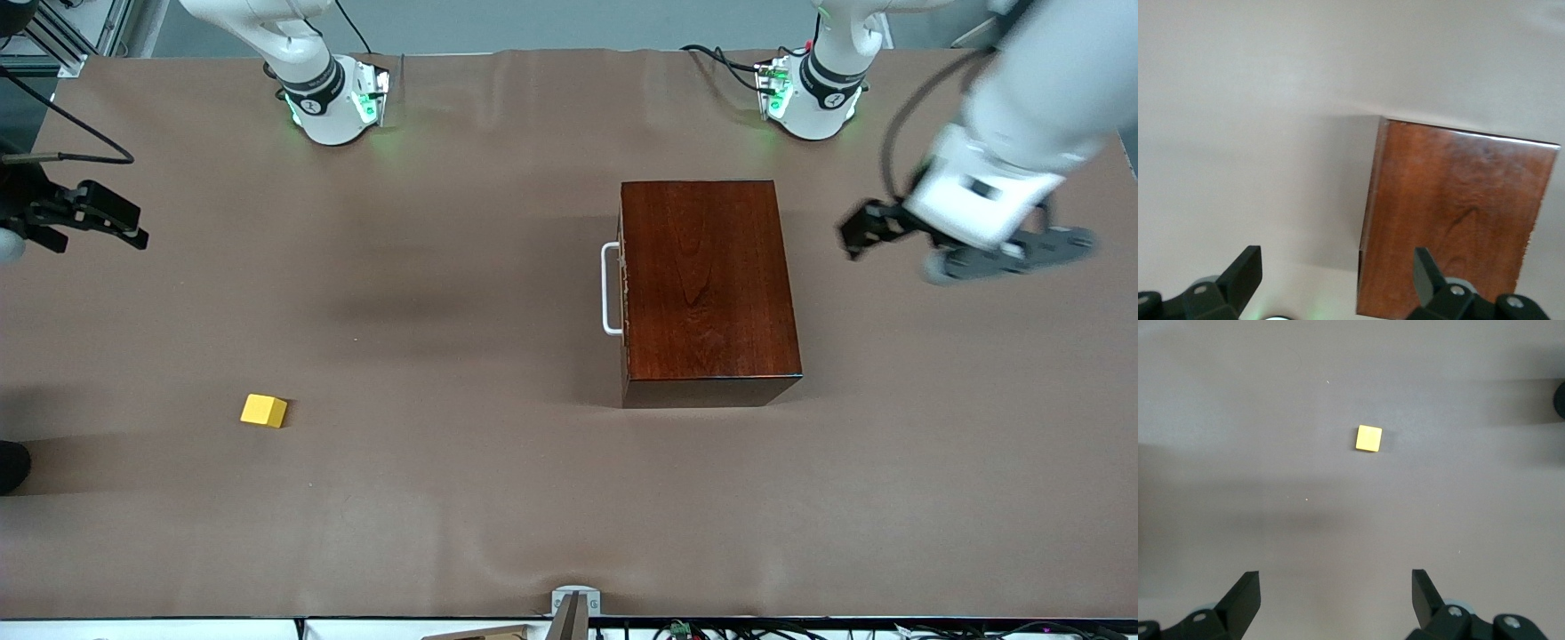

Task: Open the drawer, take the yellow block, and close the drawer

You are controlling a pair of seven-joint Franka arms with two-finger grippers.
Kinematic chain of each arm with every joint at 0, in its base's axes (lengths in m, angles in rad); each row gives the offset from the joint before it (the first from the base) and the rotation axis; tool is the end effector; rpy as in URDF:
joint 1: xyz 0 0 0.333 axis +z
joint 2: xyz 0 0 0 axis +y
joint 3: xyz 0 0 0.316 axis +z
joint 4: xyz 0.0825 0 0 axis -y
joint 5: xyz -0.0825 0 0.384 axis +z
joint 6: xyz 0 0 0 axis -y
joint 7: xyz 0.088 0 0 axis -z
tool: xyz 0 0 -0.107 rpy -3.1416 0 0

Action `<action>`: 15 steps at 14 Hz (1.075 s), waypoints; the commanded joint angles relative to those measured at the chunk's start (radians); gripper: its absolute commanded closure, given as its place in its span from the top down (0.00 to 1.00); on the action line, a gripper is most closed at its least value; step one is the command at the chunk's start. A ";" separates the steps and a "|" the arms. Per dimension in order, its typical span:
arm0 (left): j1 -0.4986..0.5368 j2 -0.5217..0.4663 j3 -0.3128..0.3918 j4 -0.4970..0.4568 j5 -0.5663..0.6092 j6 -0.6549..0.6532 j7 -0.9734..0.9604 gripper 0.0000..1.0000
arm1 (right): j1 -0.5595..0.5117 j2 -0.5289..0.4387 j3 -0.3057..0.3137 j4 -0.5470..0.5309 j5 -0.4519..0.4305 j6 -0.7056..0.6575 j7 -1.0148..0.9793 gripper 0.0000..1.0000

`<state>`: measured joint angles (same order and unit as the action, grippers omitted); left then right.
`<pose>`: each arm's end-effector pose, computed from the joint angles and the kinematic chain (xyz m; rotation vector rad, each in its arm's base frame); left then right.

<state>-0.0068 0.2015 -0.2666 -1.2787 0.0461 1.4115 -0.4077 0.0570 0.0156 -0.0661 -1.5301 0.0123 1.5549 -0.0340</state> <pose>0.5817 -0.1377 0.6338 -3.1182 -0.2245 0.0949 0.5582 -0.0034 0.6336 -3.1303 -0.0394 -0.0148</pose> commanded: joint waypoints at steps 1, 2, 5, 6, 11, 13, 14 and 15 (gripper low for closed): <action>-0.016 -0.136 0.163 -0.202 -0.112 0.097 0.186 1.00 | -0.008 -0.005 0.000 -0.009 -0.018 -0.002 0.006 1.00; -0.019 -0.201 0.188 -0.309 -0.124 0.163 0.234 1.00 | -0.005 -0.003 0.000 -0.007 -0.018 -0.004 0.006 1.00; -0.019 -0.346 0.194 -0.525 -0.124 0.307 0.265 1.00 | 0.000 0.003 0.002 -0.007 -0.017 -0.006 0.006 1.00; -0.019 -0.335 0.198 -0.510 -0.123 0.302 0.268 1.00 | 0.006 0.004 0.003 -0.007 -0.017 -0.007 0.008 1.00; -0.019 -0.223 0.211 -0.366 -0.107 0.259 0.383 1.00 | 0.004 0.006 0.003 -0.012 -0.002 0.027 0.005 1.00; -0.021 -0.223 0.211 -0.364 -0.106 0.257 0.379 1.00 | 0.004 0.006 0.003 -0.012 -0.008 0.014 0.005 1.00; -0.016 -0.223 0.211 -0.364 -0.106 0.257 0.379 1.00 | 0.006 0.006 0.003 -0.012 -0.008 -0.004 0.005 1.00; -0.013 -0.223 0.211 -0.366 -0.104 0.256 0.379 1.00 | 0.006 0.006 0.003 -0.012 -0.008 -0.012 0.005 1.00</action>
<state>-0.0206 -0.0288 -0.0604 -1.6741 -0.0643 1.6952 -0.0428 0.0636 0.0250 -0.0639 -1.5395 0.0131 1.5612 -0.0337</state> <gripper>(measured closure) 0.000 0.000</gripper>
